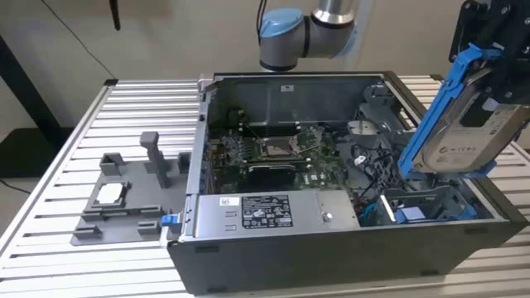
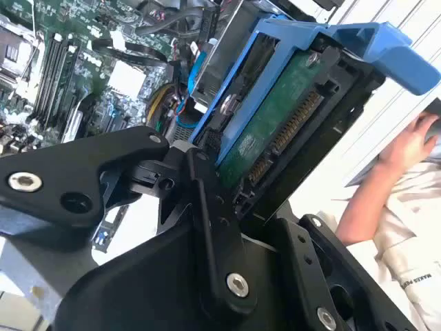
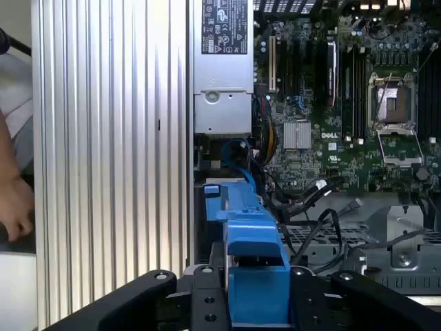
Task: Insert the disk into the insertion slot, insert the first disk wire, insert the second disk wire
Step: 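Insert the disk into the insertion slot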
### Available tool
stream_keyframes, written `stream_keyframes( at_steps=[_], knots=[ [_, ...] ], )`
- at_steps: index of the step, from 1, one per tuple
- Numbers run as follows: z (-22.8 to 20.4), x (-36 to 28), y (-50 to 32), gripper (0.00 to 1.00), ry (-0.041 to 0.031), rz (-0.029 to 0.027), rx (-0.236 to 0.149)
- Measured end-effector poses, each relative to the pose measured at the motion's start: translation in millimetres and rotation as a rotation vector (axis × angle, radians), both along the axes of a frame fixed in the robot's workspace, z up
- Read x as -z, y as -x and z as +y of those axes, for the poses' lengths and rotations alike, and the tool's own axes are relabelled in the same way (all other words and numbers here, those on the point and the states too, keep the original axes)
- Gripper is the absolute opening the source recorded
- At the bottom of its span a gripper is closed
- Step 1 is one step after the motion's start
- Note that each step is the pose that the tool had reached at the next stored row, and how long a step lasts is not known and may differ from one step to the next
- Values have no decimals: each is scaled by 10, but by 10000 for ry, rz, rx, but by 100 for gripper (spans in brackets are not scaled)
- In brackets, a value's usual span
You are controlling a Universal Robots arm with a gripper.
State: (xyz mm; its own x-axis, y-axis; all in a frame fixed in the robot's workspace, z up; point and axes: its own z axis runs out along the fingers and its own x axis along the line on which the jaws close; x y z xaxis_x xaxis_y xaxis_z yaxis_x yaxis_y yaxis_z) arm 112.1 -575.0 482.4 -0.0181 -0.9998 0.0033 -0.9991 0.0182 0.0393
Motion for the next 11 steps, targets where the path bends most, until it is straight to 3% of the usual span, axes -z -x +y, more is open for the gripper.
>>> stream_keyframes(
  at_steps=[11],
  knots=[
    [0, 4, 0, 32, 3, 0, 0]
  ],
)
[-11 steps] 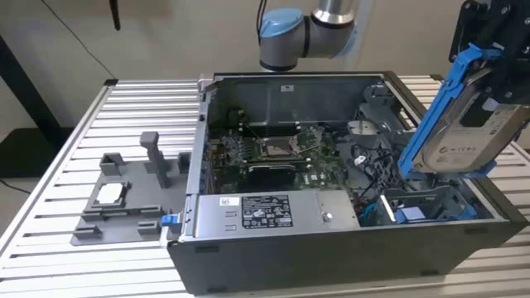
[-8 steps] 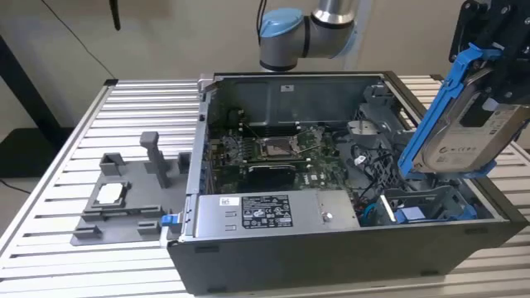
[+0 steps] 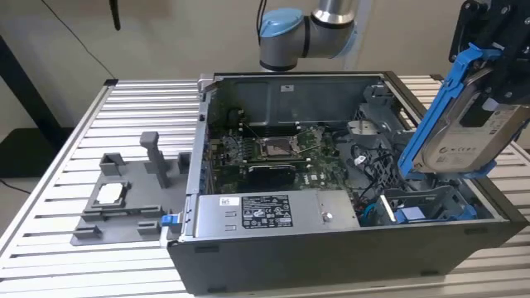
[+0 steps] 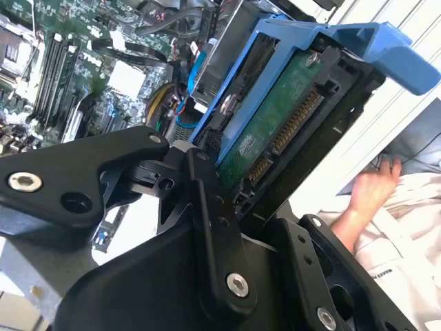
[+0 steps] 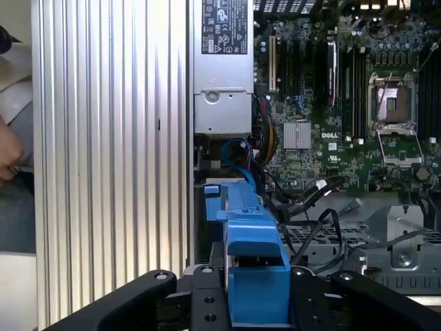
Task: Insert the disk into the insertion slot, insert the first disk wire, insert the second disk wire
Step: 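Insert the disk into the insertion slot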
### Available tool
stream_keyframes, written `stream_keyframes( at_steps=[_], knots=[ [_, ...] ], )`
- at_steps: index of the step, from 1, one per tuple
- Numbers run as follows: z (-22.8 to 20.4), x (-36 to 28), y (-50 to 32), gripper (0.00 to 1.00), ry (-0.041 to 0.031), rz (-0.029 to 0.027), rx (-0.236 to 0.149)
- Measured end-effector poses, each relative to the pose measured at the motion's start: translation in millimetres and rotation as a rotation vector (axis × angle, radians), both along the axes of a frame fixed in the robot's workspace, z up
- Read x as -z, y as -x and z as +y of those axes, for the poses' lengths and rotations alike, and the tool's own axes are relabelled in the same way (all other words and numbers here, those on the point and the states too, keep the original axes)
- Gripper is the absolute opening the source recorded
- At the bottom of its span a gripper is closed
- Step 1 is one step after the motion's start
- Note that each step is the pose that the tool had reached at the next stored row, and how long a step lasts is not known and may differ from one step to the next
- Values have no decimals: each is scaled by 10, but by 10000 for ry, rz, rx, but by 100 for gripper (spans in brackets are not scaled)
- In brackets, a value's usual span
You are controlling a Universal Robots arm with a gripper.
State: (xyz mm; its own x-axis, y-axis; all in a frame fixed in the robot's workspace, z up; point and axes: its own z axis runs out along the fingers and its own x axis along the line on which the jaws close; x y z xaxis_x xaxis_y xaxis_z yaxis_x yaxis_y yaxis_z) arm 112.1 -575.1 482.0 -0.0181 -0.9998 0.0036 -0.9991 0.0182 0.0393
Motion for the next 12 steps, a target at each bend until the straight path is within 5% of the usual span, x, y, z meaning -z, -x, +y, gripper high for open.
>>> stream_keyframes(
  at_steps=[12],
  knots=[
    [0, 134, -3, 32, 6, -3, 0]
  ],
)
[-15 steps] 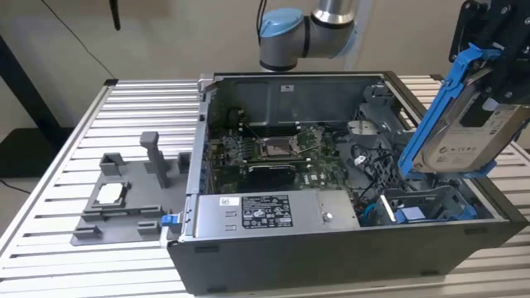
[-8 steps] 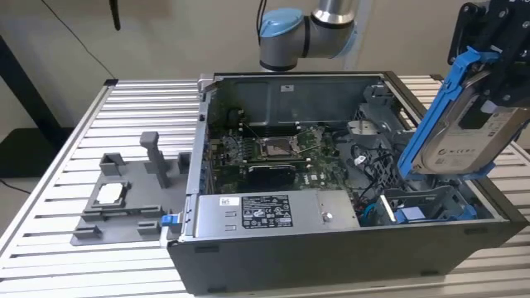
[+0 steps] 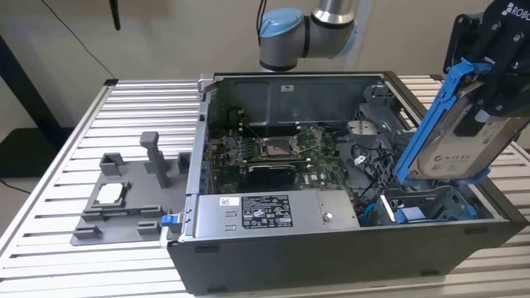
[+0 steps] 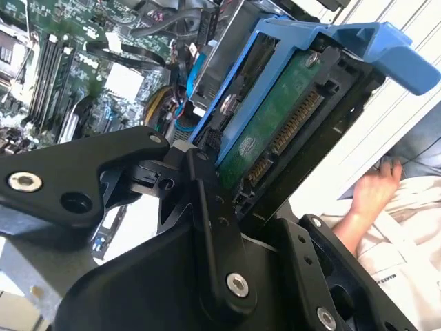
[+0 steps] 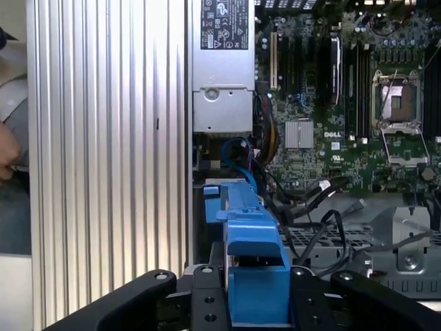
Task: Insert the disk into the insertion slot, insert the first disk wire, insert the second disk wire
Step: 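Insert the disk into the insertion slot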
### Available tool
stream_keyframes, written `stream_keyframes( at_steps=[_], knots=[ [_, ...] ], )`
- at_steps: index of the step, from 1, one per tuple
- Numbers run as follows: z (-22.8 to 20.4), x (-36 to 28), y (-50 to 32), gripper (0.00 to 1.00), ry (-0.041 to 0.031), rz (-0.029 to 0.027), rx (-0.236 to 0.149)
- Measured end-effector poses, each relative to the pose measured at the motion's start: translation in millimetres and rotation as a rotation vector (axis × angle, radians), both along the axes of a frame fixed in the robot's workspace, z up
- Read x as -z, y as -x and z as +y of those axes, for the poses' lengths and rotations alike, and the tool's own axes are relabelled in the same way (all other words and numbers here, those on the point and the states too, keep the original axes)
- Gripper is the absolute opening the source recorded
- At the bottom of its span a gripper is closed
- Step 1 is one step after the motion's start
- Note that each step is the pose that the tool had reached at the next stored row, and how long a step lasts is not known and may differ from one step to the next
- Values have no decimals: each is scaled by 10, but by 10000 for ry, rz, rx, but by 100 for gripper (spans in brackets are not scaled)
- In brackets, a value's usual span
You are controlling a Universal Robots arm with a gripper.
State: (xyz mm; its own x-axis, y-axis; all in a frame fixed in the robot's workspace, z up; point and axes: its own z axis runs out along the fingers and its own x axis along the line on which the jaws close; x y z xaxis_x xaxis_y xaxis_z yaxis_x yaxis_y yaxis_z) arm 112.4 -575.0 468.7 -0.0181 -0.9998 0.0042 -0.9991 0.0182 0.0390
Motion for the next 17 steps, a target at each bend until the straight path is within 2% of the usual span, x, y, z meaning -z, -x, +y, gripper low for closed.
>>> stream_keyframes(
  at_steps=[6, 9, 13, 17],
  knots=[
    [0, 69, -4, 32, 37, -27, -19],
    [0, 102, -4, 32, 65, -77, -29],
    [2, 157, -7, 32, 66, -144, -32],
    [2, 218, -10, 32, 67, -165, -30]
  ],
)
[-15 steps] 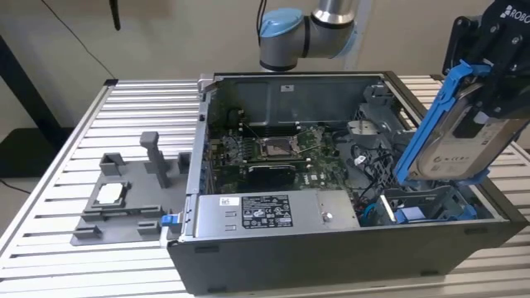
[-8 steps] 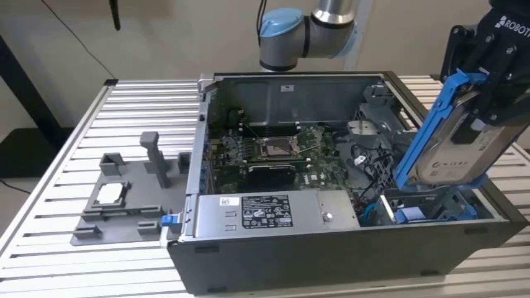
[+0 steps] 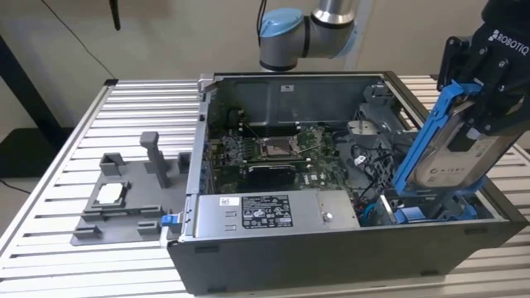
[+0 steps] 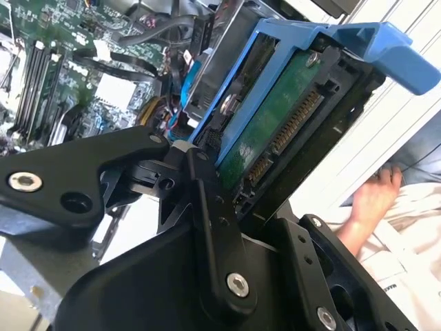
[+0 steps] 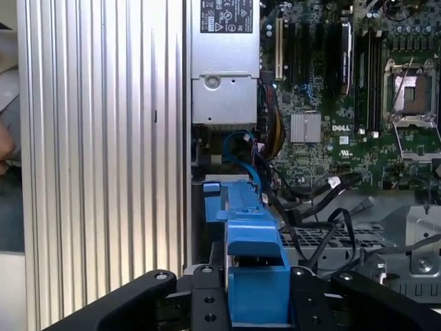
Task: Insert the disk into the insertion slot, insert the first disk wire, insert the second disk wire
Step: 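Insert the disk into the insertion slot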
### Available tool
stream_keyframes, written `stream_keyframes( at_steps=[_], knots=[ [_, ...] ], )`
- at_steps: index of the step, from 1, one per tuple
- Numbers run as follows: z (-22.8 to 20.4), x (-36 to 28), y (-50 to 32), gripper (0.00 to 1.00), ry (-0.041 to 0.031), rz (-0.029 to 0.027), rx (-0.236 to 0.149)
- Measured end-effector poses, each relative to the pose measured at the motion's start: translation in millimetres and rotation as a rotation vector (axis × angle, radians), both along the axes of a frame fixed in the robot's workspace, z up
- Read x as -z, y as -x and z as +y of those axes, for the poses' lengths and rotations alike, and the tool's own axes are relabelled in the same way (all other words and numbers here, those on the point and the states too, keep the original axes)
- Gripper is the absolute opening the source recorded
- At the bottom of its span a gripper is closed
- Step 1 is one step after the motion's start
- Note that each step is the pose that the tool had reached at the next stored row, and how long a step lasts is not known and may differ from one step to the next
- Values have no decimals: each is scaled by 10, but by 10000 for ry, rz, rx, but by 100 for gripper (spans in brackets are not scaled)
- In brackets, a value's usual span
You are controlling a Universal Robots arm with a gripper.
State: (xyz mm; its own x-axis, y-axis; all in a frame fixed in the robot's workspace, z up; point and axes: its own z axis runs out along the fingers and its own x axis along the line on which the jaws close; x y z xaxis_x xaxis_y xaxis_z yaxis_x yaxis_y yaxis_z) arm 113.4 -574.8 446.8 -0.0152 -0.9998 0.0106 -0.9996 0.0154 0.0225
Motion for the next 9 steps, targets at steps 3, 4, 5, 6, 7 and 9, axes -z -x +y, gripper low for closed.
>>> stream_keyframes(
  at_steps=[3, 4, 5, 6, 7, 9],
  knots=[
    [0, 43, -2, 32, -5, -1, 0],
    [0, 57, -2, 32, -10, -1, -1],
    [0, 69, -3, 32, -13, -2, -1],
    [0, 80, -3, 32, -13, -7, -1],
    [1, 92, -4, 32, -12, -19, -3],
    [1, 119, -6, 32, -13, -52, -14]
  ],
)
